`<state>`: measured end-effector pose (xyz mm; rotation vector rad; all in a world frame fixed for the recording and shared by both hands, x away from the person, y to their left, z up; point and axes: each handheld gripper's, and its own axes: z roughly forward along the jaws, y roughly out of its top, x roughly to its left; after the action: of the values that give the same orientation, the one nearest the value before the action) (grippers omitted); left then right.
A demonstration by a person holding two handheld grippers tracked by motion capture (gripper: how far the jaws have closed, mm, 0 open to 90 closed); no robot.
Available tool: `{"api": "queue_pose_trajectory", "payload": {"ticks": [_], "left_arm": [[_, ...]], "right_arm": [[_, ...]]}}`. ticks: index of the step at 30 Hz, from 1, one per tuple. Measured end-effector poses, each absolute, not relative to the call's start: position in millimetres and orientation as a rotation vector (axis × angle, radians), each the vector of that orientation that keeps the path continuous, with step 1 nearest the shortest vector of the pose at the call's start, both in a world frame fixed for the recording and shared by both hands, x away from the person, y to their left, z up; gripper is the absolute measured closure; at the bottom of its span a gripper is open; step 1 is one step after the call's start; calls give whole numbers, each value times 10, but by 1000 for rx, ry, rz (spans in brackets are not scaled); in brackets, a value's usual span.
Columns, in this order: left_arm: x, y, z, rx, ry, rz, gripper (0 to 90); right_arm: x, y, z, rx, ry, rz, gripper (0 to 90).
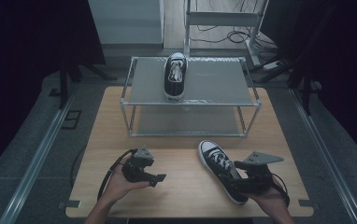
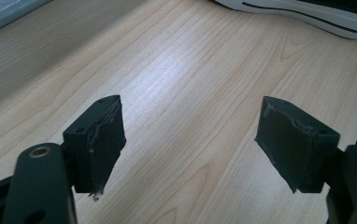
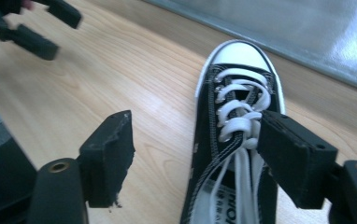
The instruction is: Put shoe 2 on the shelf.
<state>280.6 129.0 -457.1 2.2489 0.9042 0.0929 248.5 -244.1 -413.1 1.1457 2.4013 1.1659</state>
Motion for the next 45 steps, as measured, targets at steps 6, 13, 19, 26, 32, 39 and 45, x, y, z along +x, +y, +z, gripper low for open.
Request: {"api": "queue_pose_trajectory", "payload": {"ticks": [6,13,19,26,32,39,45], "left_arm": [[2809,1278,-4588,2258,904,86,236],[2802,1250,-4615,2272,897,79,236],[2805,1244,-4625,2277,899,78,236],[2809,1254,-4642,2283,901,76,236],[2813,1261,-4644,2282,905,73,236],[2811,1254,-4653,2289,904,71,236],[2812,1259,-4657,2289,907,73,236]], "right_arm": [[2701,-2336,-4225,1185,2459,1047,198],[2919,-2293,-4366,1241,2480,903,142],[3054,-2230,-4474,1252,2554,793,116],[3173,-2148,-4589,1272,2607,686,88],[3247,-2120,-4691,1287,2636,590,54],[3309,-2055,-4806,1313,2697,493,23],[3327,-2042,-4832,1326,2688,466,52]]}}
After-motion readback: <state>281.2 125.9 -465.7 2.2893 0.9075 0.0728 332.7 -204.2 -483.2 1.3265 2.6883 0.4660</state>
